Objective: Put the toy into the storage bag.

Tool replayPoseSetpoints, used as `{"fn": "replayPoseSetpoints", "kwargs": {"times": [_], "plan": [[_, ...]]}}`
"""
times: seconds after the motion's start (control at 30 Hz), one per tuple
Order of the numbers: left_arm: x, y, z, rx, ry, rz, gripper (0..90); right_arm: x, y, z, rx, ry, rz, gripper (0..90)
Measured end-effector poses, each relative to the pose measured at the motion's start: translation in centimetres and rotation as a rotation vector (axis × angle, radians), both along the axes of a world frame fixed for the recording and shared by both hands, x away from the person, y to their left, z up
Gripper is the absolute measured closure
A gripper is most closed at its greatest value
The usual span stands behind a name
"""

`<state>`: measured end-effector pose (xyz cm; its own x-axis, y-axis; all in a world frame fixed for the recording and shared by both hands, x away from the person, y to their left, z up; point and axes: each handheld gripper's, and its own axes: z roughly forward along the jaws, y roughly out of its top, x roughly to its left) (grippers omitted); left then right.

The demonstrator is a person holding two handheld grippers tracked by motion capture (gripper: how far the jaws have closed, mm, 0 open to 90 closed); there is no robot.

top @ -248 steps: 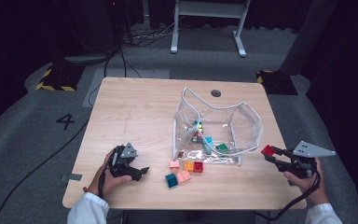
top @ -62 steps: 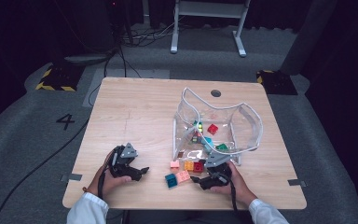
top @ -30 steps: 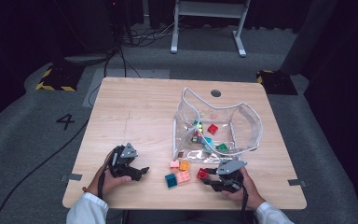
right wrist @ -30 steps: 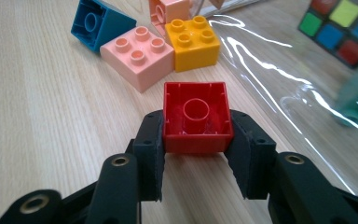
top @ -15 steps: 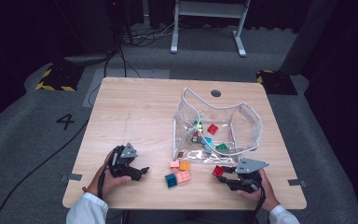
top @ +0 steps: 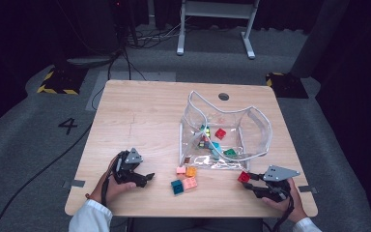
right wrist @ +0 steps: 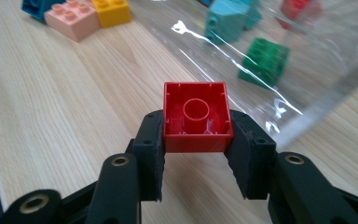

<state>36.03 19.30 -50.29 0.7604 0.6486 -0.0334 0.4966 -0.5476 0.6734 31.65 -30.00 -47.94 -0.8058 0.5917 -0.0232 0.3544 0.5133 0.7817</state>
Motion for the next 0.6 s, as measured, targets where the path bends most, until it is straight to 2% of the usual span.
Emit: {"fn": "replayPoseSetpoints", "kwargs": {"times": [0.13, 0.33, 0.37, 0.6], "plan": [[0.0, 0.0, 0.0, 0.002, -0.002, 0.001, 11.8, 0.1, -1.8, 0.3, 0.002, -0.002, -0.043, 59.1], [0.0, 0.0, 0.0, 0.003, -0.004, 0.001, 11.8, 0.4, -3.6, 0.7, 0.011, -0.010, -0.088, 59.1], [0.0, 0.0, 0.0, 0.001, 0.001, -0.001, 11.8, 0.6, -4.4, 0.9, 0.019, -0.017, -0.106, 59.1], [0.0, 0.0, 0.0, 0.002, -0.003, 0.001, 11.8, 1.3, -6.0, 1.5, 0.027, -0.033, -0.159, 59.1]]}}
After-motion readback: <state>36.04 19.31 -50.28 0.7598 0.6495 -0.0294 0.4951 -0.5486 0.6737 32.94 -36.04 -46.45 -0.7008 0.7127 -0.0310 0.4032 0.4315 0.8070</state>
